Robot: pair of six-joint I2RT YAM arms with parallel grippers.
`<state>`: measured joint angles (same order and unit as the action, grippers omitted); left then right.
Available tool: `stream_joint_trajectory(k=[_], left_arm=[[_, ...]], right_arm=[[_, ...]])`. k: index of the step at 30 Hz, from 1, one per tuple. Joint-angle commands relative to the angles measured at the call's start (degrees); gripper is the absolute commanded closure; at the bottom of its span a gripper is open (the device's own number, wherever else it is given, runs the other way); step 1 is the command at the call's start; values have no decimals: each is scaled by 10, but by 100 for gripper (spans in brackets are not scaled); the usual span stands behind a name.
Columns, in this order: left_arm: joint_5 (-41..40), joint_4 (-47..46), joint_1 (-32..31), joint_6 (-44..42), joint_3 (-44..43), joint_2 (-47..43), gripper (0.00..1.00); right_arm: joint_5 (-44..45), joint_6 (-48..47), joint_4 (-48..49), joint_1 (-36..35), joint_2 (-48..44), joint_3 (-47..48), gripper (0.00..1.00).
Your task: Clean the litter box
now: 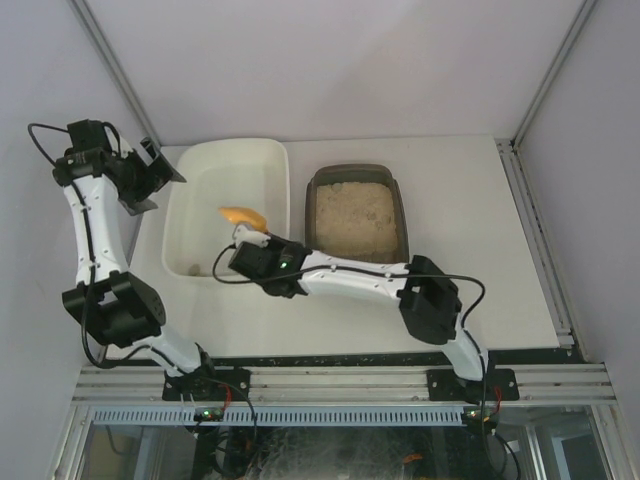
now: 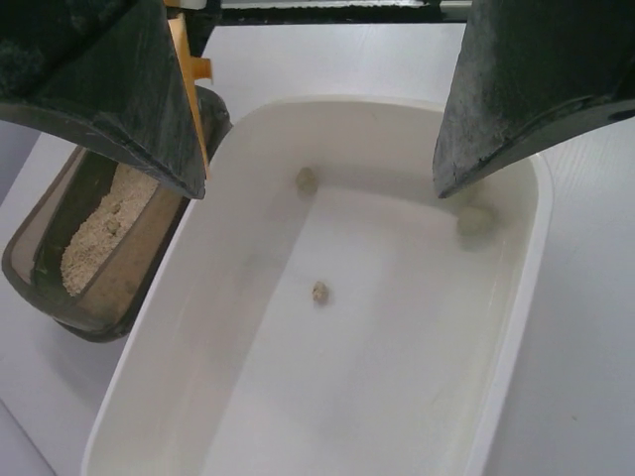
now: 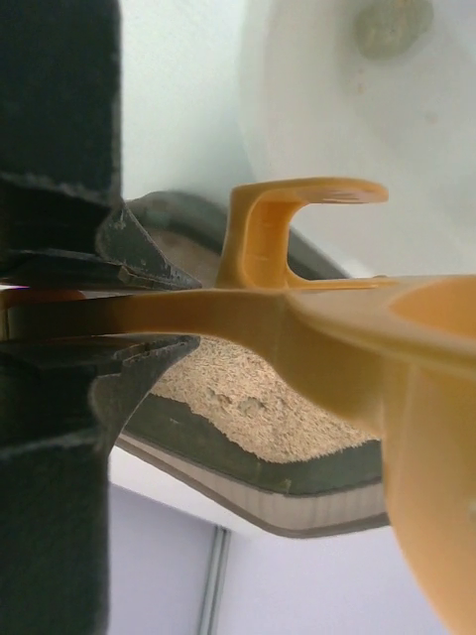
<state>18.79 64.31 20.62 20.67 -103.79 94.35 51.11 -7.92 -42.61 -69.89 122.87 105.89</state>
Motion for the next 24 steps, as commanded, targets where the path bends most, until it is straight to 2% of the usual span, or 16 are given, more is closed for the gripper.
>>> stream_joint_trajectory(k=[1, 4, 6, 10, 12, 14, 16, 21, 24], left_arm=[[-35, -58, -27, 39, 39, -66, 0], [-78, -119, -76, 70, 79, -99, 0], [-121, -161, -120, 76, 107, -121, 0], [-183, -201, -223, 77, 146, -137, 0], [-208, -193, -269, 71, 142, -127, 0], [-233, -186, -300, 86, 137, -110, 0], [-227, -187, -309, 130, 143, -99, 0], [-223, -212, -316, 208, 178, -104, 0], [-193, -215, -317, 244, 200, -110, 0]], right_arm=[[-84, 39, 23, 47, -135, -37, 100], [-204, 79, 24, 107, -233, -101, 100], [-329, 140, -14, 161, -277, -120, 100], [-611, 245, -97, 297, -315, -183, 100], [-700, 287, -115, 343, -313, -229, 100], [-737, 306, -155, 365, -287, -232, 100], [-739, 322, -179, 371, -256, -232, 100], [-837, 359, -175, 383, -199, -234, 100], [-847, 379, -171, 386, -174, -219, 100]])
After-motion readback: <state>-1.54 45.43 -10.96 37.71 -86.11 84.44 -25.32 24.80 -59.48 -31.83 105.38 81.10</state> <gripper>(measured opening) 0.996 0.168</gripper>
